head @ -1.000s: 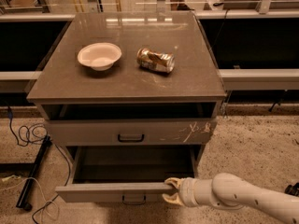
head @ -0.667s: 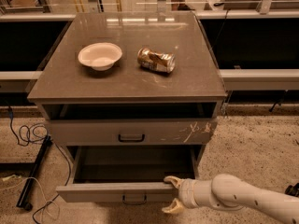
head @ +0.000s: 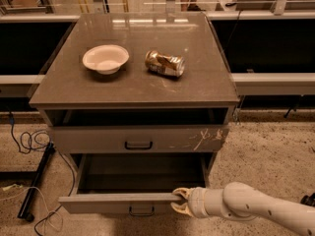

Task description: Open middle drawer

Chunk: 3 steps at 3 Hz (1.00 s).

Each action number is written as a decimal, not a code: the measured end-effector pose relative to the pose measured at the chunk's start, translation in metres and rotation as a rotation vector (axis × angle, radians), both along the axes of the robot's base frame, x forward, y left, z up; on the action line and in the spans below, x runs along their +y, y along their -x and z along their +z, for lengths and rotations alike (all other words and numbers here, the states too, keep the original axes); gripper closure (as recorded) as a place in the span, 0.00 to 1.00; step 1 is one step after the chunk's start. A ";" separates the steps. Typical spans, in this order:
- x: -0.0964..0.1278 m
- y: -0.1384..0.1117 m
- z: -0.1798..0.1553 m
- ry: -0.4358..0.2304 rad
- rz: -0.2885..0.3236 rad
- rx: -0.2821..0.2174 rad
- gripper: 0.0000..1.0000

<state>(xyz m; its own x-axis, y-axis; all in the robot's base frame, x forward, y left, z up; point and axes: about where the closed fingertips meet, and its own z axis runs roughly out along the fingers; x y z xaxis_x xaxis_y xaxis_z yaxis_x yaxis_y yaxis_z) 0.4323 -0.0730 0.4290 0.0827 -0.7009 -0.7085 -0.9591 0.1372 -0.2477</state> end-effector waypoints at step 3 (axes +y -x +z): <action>-0.013 0.023 0.003 -0.014 0.000 0.003 1.00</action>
Offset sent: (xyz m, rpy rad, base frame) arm -0.1125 -0.1104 0.0246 0.0606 0.0104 -0.0068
